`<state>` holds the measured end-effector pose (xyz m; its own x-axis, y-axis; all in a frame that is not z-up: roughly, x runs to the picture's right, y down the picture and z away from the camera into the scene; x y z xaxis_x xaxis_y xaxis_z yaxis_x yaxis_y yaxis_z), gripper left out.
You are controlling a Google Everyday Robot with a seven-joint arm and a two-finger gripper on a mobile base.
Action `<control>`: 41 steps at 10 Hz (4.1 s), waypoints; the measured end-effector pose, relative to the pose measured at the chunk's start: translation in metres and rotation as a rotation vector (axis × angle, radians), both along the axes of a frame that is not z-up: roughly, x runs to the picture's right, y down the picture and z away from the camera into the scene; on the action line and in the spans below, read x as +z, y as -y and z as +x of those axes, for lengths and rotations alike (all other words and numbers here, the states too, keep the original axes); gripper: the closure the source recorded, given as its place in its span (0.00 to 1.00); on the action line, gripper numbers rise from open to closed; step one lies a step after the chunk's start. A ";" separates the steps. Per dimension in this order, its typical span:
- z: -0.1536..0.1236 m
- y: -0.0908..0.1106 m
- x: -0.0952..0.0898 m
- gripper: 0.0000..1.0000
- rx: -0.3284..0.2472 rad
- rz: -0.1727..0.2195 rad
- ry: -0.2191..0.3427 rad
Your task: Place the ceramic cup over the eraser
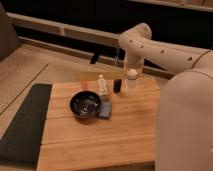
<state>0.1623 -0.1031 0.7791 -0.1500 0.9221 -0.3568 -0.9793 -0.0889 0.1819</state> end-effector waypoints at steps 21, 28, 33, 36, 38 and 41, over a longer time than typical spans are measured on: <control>-0.054 -0.005 0.103 1.00 -0.243 -0.021 0.319; -0.033 -0.029 0.139 1.00 -0.187 -0.086 0.357; -0.047 -0.030 0.149 1.00 -0.219 -0.127 0.382; -0.053 -0.030 0.151 1.00 -0.221 -0.149 0.392; -0.053 -0.023 0.148 1.00 -0.224 -0.142 0.377; -0.044 -0.004 0.122 1.00 -0.191 -0.114 0.321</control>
